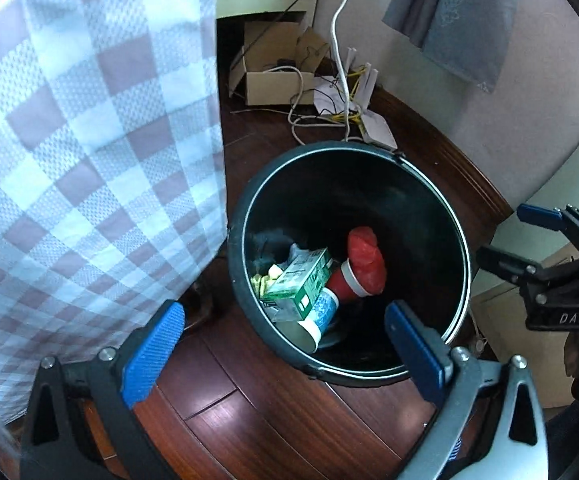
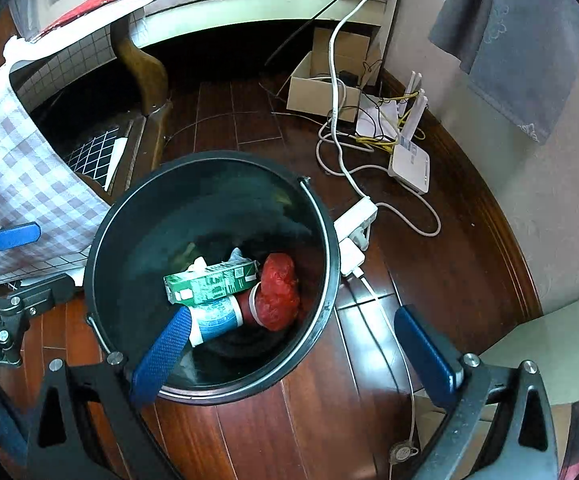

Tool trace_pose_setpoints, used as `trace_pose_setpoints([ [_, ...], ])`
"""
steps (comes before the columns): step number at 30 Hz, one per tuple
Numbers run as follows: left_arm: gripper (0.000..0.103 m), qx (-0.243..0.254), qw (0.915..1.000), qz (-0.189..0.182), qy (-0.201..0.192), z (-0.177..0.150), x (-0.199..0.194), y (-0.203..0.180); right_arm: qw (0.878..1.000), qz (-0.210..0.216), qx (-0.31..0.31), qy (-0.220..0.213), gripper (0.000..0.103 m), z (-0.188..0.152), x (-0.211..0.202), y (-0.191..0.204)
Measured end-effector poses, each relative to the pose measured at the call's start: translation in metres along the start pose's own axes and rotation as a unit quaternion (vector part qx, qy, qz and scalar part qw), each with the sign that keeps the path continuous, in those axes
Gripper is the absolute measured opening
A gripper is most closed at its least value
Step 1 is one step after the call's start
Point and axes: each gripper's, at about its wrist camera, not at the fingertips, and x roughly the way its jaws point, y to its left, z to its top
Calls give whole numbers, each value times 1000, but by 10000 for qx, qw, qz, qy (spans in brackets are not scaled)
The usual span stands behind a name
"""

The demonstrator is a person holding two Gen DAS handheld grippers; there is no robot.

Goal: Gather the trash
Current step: 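Open both tools to drop the blue cup and milk carton into the bin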

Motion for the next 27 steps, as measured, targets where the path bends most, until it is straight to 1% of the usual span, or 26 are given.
trace_pose_setpoints([
  [7, 101, 43, 9999, 23, -103, -2, -12, -1, 9999, 29, -2, -121, 102, -1, -12, 7],
  [11, 101, 40, 9999, 48, -155, -4, -21, -3, 9996, 62, 188, -194, 102, -4, -21, 4],
  [17, 101, 27, 9996, 135, -247, -7, -34, -4, 9990, 113, 227, -368, 102, -5, -40, 10],
  [23, 101, -46, 9989, 244, -392, -14, -54, 2, 9985, 185, 207, -480, 102, -5, -54, 25],
  [27, 101, -191, 9982, 347, -446, -20, -67, 14, 9974, 326, 187, -622, 102, -3, -67, 38],
])
